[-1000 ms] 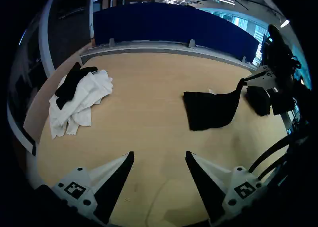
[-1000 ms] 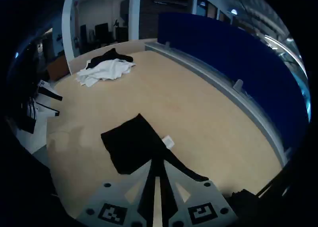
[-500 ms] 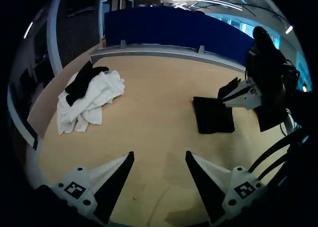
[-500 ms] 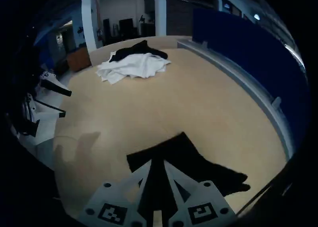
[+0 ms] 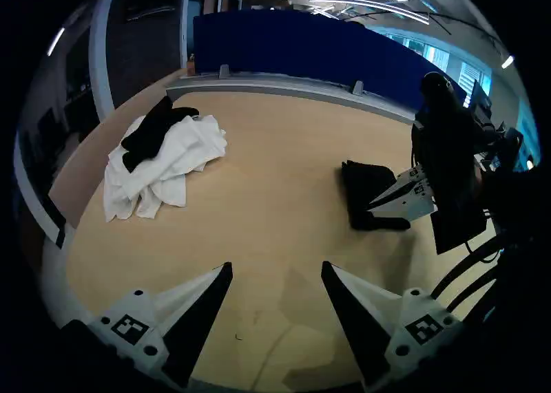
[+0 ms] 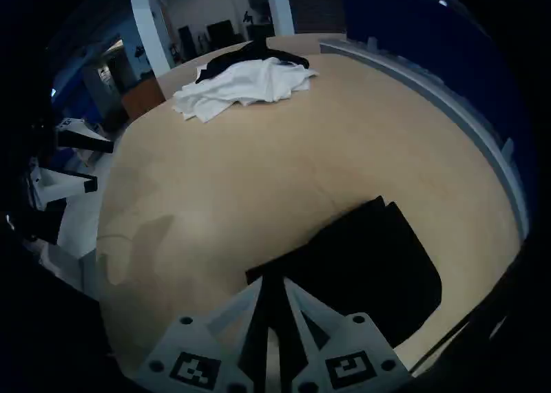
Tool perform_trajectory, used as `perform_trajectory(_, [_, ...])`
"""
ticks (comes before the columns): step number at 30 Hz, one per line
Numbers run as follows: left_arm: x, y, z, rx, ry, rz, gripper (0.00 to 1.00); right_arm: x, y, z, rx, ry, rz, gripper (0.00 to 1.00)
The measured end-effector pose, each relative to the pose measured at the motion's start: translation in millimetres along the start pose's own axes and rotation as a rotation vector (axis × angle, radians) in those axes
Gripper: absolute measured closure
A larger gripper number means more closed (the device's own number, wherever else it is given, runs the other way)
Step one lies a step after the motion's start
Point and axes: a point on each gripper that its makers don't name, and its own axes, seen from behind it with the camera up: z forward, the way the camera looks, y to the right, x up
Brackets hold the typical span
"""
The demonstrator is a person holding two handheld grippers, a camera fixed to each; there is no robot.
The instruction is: Fold towel
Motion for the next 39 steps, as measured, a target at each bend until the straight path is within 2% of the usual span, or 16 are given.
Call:
perform_trajectory(4, [0.6,-0.1,0.4,0.000,0.000,0.001,0.04,1.5,1.3,-3.1,-0.003,0.011,0.001,0.91])
perform_trajectory(7, [1.6,0.5,0.3,0.000,-0.001,0.004,0.04,2.7,2.5,-7.1,-0.011,0.023,-0.003,0.81])
perform_trajectory(8, [2.0,0.7,0.1,0.000,0.000,0.005,0.04,3.1,2.9,-8.7,-0.014,0.027,-0.005,0.75])
perform_trajectory(10, [2.3,0.8,-0.6,0.000,0.000,0.008,0.04,4.2,3.2,-12.8,-0.019,0.039,-0.010,0.52])
perform_trajectory(12, [2.4,0.6,-1.6,0.001,-0.001,0.009,0.04,5.3,3.2,-17.2,-0.022,0.054,-0.017,0.33])
perform_trajectory(15, [2.2,-0.2,-3.3,0.003,-0.001,0.007,0.04,7.0,3.0,-22.6,-0.023,0.074,-0.015,0.17])
perform_trajectory(18, [1.4,-0.8,-4.0,0.004,-0.002,0.004,0.04,7.5,5.0,-26.2,-0.033,0.086,-0.004,0.13])
perform_trajectory(22, [-0.1,-1.5,-5.0,0.005,-0.003,0.007,0.04,3.6,10.3,-30.2,-0.069,0.093,0.010,0.00])
perform_trajectory(26, [-1.8,-3.3,-6.5,0.008,-0.004,0.015,0.04,-5.5,17.3,-35.8,-0.124,0.098,0.041,0.00])
perform_trajectory(33, [-7.0,-9.0,-12.3,0.010,-0.008,0.023,0.04,-32.0,24.5,-52.4,-0.207,0.100,0.129,0.00])
perform_trajectory(39, [-13.8,-15.8,-16.8,0.019,-0.015,0.028,0.04,-57.3,25.0,-66.7,-0.252,0.092,0.184,0.00])
